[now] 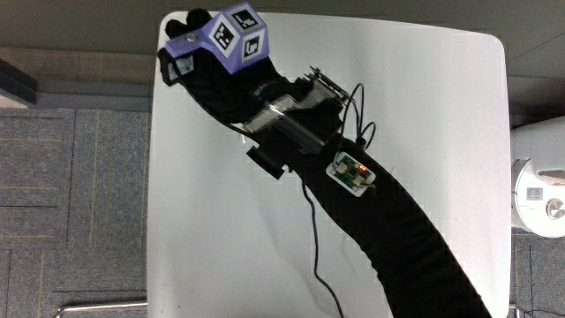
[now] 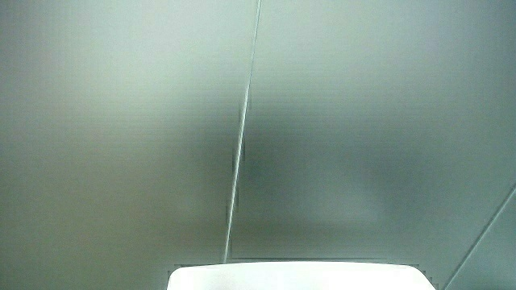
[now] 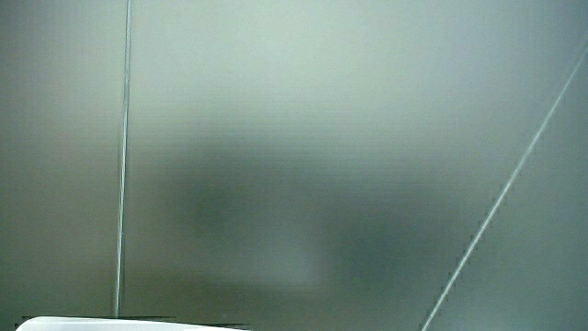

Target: Place green brick

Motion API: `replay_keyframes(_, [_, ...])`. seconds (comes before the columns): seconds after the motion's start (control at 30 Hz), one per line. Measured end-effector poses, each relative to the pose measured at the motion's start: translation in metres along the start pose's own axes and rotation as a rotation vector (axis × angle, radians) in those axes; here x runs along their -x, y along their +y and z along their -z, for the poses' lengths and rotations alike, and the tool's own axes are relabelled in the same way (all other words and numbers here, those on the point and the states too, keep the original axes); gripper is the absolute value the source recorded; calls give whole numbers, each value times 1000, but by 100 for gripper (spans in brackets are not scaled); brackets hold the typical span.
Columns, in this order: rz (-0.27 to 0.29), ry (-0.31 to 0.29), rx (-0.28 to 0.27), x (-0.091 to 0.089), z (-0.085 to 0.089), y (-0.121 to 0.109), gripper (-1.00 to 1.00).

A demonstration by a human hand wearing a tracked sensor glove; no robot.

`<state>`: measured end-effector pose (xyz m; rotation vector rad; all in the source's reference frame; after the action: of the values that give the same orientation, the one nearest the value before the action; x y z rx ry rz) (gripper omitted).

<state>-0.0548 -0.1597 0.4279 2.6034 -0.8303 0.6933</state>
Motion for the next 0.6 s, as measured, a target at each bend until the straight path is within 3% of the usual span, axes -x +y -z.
replay_keyframes(0.03, [-12,10,0,2,-3,0,0])
replay_keyframes(0.07, [19,32,32,-8,6,9,0])
replay_keyframes(0.17, [30,56,68,-9,4,13,0])
replay_keyframes(0.2, [59,86,122,-8,1,15,0])
replay_keyframes(0.23, [66,79,86,-16,10,19,0])
replay_keyframes(0.3, [102,83,114,-22,19,24,0])
replay_keyframes(0.4, [142,39,91,-28,35,27,0])
replay_keyframes(0.47, [123,78,159,-25,42,27,0])
replay_keyframes(0.53, [210,1,140,-39,64,36,0])
replay_keyframes(0.6, [228,55,241,-40,70,31,0])
